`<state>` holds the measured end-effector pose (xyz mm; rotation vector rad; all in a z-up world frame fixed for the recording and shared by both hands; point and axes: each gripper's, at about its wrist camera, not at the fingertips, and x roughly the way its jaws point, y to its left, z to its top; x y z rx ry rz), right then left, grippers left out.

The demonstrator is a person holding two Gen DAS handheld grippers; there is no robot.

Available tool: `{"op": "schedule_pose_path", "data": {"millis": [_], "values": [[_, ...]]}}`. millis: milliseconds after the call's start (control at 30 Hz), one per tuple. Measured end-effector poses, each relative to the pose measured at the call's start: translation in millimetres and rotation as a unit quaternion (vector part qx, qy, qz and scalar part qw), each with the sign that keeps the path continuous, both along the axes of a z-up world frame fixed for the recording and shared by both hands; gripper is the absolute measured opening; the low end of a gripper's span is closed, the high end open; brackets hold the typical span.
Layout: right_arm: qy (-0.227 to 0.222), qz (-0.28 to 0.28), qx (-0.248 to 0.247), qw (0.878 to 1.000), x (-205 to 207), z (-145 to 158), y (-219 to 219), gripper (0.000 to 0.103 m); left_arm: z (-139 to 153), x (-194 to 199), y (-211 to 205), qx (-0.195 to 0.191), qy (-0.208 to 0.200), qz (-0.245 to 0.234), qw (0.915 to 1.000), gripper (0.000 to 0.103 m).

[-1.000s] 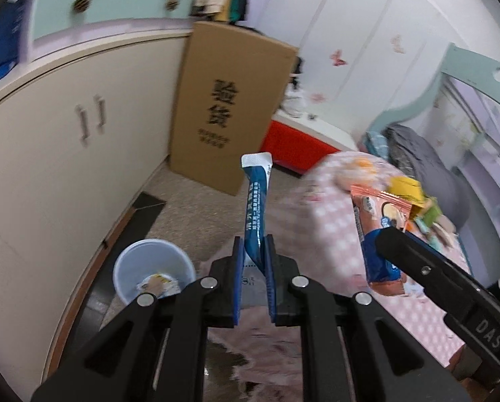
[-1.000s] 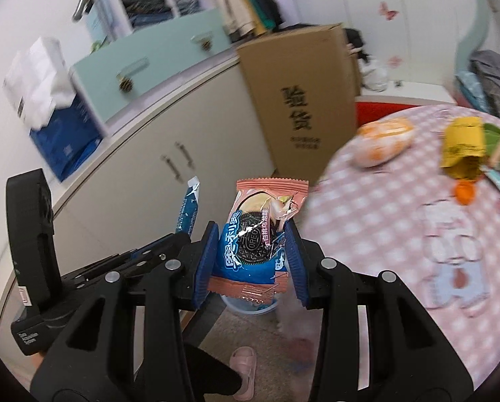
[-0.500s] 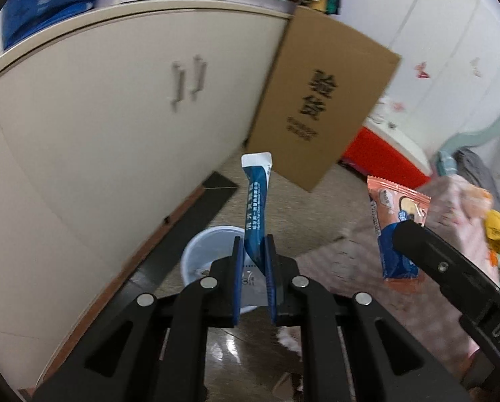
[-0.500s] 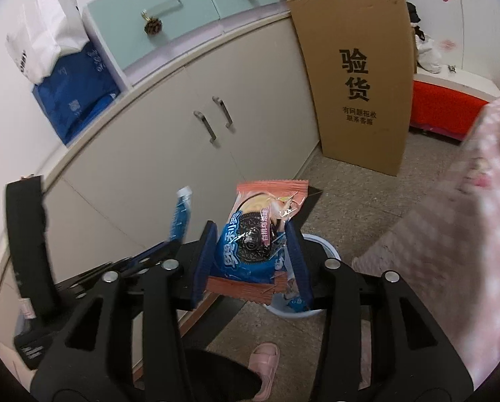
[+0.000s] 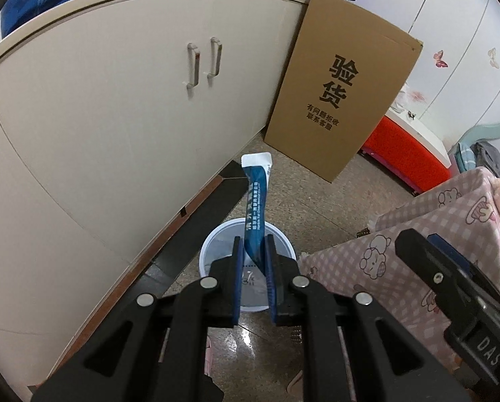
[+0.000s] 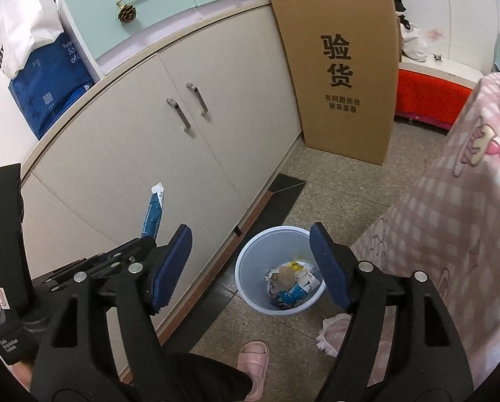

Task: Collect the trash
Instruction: 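Open the right gripper, then the left gripper over the bucket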

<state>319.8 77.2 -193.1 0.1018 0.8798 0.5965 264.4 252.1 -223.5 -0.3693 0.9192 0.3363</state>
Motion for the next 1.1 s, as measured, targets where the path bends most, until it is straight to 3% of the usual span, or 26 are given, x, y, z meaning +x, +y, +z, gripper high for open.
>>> {"op": "schedule_pose_path", "data": {"millis": [567, 1100], "values": [[-0.014, -0.028, 0.017, 0.999, -4.6, 7.2, -32.0, 0.073, 13.1, 6.1, -24.2, 0.013, -0.004, -0.018, 0.9998, 0.013], [-0.055, -0.053, 0.016, 0.997, 4.9, 8.4, -35.6, 0.073, 4.9, 52.6, -27.8, 0.017, 0.012, -0.022, 0.9996, 0.015]]}}
